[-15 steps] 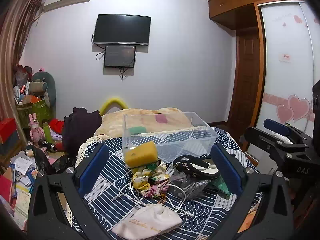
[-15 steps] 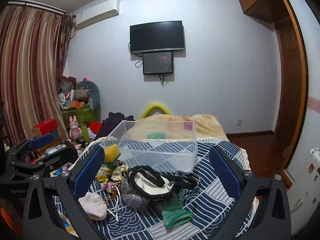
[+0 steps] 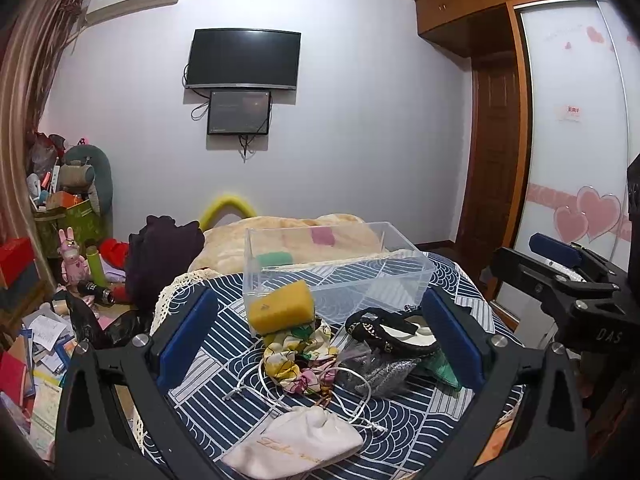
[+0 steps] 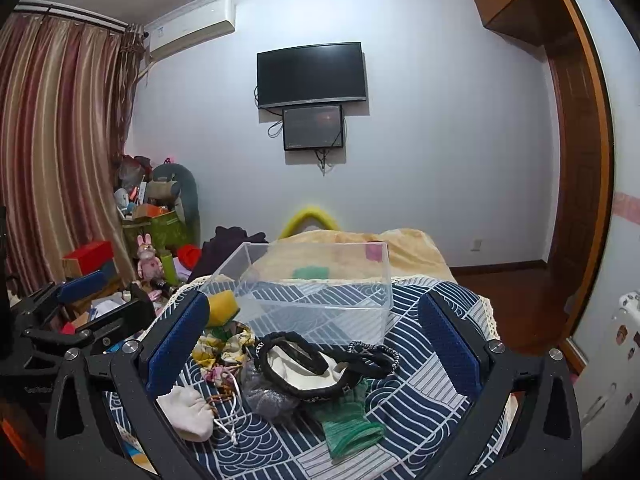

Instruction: Organize soft objects

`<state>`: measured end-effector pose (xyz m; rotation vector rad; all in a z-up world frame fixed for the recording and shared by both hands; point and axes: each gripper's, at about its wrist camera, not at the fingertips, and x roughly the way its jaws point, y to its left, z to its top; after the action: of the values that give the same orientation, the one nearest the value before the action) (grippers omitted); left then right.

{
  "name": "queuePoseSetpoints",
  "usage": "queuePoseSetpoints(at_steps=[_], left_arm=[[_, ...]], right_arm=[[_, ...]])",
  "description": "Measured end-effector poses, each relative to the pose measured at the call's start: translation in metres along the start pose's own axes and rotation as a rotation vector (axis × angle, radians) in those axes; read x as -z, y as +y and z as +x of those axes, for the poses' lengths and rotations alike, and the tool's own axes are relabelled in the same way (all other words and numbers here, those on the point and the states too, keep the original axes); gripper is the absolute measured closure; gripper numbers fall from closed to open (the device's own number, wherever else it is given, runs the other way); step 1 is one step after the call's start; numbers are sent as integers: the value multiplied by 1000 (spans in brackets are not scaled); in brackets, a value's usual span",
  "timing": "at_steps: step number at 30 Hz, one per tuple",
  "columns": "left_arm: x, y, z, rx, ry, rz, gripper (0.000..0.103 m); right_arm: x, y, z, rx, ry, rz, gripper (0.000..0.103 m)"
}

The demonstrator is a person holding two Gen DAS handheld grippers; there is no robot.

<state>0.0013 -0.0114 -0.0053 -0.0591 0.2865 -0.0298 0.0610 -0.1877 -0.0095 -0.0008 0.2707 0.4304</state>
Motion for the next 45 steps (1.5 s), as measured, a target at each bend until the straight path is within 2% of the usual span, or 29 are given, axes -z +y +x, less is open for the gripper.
queuePoseSetpoints(at_steps=[45], left_arm=[[-3, -1, -4, -28, -29, 14, 0]], right_arm=[[2, 0, -3, -19, -19, 5, 0]])
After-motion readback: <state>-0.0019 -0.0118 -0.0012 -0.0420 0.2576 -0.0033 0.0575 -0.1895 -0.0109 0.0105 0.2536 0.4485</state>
